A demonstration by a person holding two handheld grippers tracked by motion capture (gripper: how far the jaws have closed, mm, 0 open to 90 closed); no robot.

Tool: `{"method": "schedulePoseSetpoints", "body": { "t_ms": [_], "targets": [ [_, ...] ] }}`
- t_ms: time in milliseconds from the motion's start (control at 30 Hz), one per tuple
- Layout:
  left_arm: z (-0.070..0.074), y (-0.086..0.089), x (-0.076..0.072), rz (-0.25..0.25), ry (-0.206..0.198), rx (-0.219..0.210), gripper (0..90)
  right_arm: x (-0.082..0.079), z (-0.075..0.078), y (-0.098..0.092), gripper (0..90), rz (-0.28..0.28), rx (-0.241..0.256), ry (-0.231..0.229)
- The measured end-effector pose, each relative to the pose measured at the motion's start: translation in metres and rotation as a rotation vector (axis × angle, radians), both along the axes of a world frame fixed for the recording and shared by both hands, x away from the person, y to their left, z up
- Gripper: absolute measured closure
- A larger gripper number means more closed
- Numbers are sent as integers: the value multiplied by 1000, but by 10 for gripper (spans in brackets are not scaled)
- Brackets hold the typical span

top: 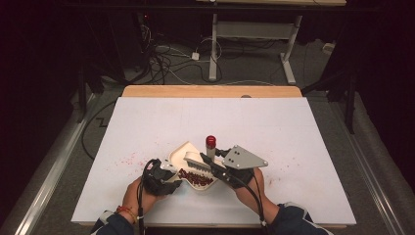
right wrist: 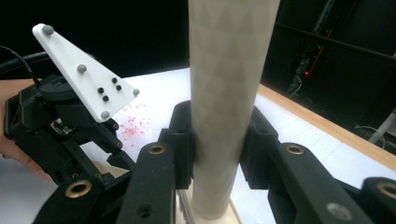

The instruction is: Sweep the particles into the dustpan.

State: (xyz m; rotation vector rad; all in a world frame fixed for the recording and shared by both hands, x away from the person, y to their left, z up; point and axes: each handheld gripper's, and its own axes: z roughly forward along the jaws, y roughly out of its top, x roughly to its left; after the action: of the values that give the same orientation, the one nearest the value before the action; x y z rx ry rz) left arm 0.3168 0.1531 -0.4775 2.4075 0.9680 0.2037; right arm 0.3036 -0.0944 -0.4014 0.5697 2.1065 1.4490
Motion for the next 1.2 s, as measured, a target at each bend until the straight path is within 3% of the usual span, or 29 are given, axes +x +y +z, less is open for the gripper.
{"method": "schedulePoseSetpoints", "body": {
  "t_ms": [200,433,1200],
  "targets": [
    [0,2,-1,-3,-13,10,636,4,8,-14,702,-11,40,10],
    [0,6,-2,-8,-24,13,637,6,12,-34,702,-25,31,5],
    [1,17,-2,24,-28,-7,637,6,23,-133,701,-120,-17,5]
  ]
}}
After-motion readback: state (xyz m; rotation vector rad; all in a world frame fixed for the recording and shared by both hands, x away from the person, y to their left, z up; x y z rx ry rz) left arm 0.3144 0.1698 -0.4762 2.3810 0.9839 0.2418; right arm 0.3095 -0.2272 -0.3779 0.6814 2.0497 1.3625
